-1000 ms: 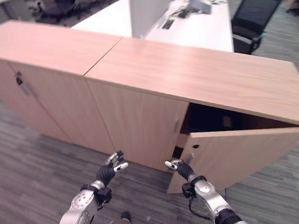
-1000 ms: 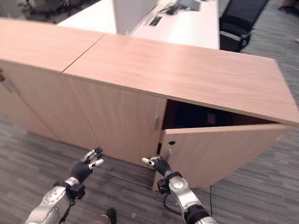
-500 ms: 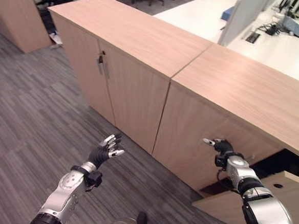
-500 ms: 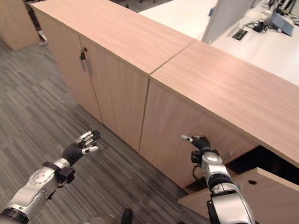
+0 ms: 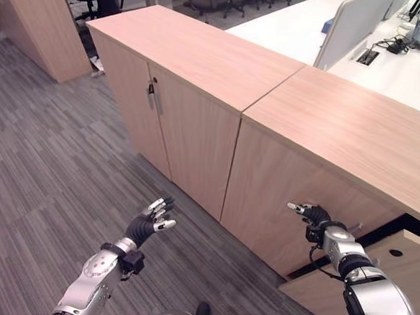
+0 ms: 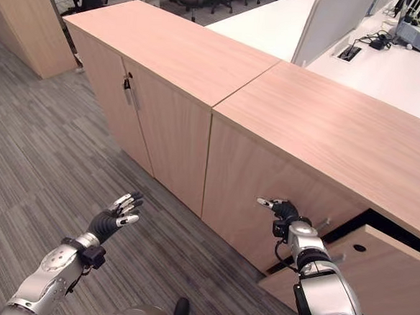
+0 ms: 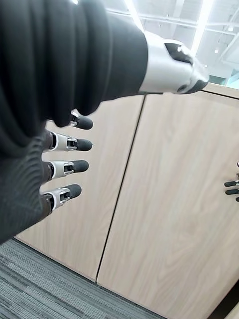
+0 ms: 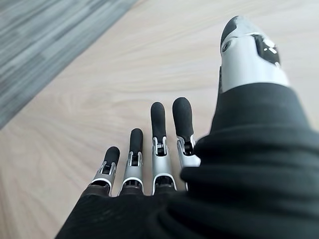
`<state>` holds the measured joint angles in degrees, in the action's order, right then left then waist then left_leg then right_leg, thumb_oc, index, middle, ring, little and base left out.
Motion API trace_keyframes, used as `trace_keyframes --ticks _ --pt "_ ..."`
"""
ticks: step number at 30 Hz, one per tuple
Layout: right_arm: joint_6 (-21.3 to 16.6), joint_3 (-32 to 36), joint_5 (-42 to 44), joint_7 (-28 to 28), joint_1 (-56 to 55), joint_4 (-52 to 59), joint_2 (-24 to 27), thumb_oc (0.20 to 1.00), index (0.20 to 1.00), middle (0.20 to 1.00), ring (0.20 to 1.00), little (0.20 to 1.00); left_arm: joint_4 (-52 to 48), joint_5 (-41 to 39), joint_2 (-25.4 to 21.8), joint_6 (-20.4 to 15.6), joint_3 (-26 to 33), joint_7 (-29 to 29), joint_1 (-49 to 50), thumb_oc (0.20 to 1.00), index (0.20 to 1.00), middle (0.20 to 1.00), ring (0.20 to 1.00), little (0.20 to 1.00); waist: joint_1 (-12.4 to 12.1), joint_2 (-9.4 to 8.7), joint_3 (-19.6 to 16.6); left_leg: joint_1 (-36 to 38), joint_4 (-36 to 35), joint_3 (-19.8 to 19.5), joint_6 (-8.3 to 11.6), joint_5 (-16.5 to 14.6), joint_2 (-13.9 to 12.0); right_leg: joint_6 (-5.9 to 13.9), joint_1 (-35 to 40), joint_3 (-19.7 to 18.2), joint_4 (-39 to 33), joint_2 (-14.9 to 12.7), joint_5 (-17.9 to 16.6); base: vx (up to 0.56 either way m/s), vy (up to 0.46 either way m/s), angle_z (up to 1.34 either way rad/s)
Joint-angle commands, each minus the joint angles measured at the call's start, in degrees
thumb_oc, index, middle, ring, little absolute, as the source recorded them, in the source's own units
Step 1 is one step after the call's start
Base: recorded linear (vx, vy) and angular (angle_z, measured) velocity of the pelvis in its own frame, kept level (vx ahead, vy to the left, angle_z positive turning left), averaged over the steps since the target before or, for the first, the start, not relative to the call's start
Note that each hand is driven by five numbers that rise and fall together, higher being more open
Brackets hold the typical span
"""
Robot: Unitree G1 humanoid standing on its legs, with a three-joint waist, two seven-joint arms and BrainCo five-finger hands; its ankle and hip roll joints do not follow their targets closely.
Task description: Put the empty folder in the office cabinet
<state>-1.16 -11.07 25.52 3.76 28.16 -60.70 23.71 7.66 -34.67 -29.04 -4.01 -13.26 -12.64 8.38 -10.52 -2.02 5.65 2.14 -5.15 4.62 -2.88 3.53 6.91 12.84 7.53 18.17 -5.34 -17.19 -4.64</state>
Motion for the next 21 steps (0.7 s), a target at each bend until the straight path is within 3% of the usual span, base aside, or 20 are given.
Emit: trace_keyframes --ticks 1,3,7,15,21 --pt "-5.3 0.3 3.2 -2.0 2.0 8.1 4.8 1.0 1.0 1.0 1.0 1.0 -1.4 -2.4 3.4 -2.3 1.7 0.8 -1.5 1.0 1.0 1.0 1.0 1.0 1.1 0.95 -0.7 1.8 0.1 -5.6 8.34 -3.6 -13.1 -0.58 0.4 1.5 1.9 4.3 2.8 0.0 -0.047 -0.19" --pt "-5.8 1.6 3.5 -1.2 -7.0 16.0 0.0 1.0 1.0 1.0 1.0 1.0 -0.7 -2.2 5.1 -2.3 3.0 0.9 -0.4 1.0 1.0 1.0 1.0 1.0 2.6 1.37 -0.9 2.3 0.1 -4.7 8.61 -3.7 -13.6 -0.82 0.7 1.1 1.2 4.6 2.7 0.01 -0.024 -0.17" --pt "-5.2 1.1 -1.9 1.3 -19.7 20.8 -3.6 1.0 1.0 1.0 1.0 1.0 0.6 -1.4 7.3 -1.9 4.8 0.4 0.5 1.0 1.0 1.0 1.0 1.0 4.5 1.7 -1.2 3.0 0.1 -3.8 8.91 -4.1 -14.0 -0.94 0.8 0.4 0.7 4.7 2.9 0.02 -0.007 -0.21" --pt "-3.9 -0.1 -8.2 3.1 -28.8 12.0 -7.9 1.0 1.0 1.0 1.0 1.0 2.5 1.4 8.4 -1.6 5.0 0.3 0.9 1.0 1.0 1.0 1.0 1.0 8.1 1.85 -1.0 4.4 0.1 -1.4 8.98 -4.8 -14.4 -0.93 0.3 -2.2 0.4 4.8 2.6 0.0 0.01 -0.18" --pt "-3.7 0.7 -10.0 2.5 -29.8 7.8 -7.9 1.0 1.0 1.0 1.0 1.0 4.9 4.8 8.3 -1.5 4.8 1.0 1.0 1.0 1.0 1.0 1.0 1.0 9.3 1.85 -1.0 5.2 0.1 0.2 8.95 -5.1 -14.6 -0.89 0.0 -3.5 0.3 4.8 2.3 -0.01 0.015 -0.22"
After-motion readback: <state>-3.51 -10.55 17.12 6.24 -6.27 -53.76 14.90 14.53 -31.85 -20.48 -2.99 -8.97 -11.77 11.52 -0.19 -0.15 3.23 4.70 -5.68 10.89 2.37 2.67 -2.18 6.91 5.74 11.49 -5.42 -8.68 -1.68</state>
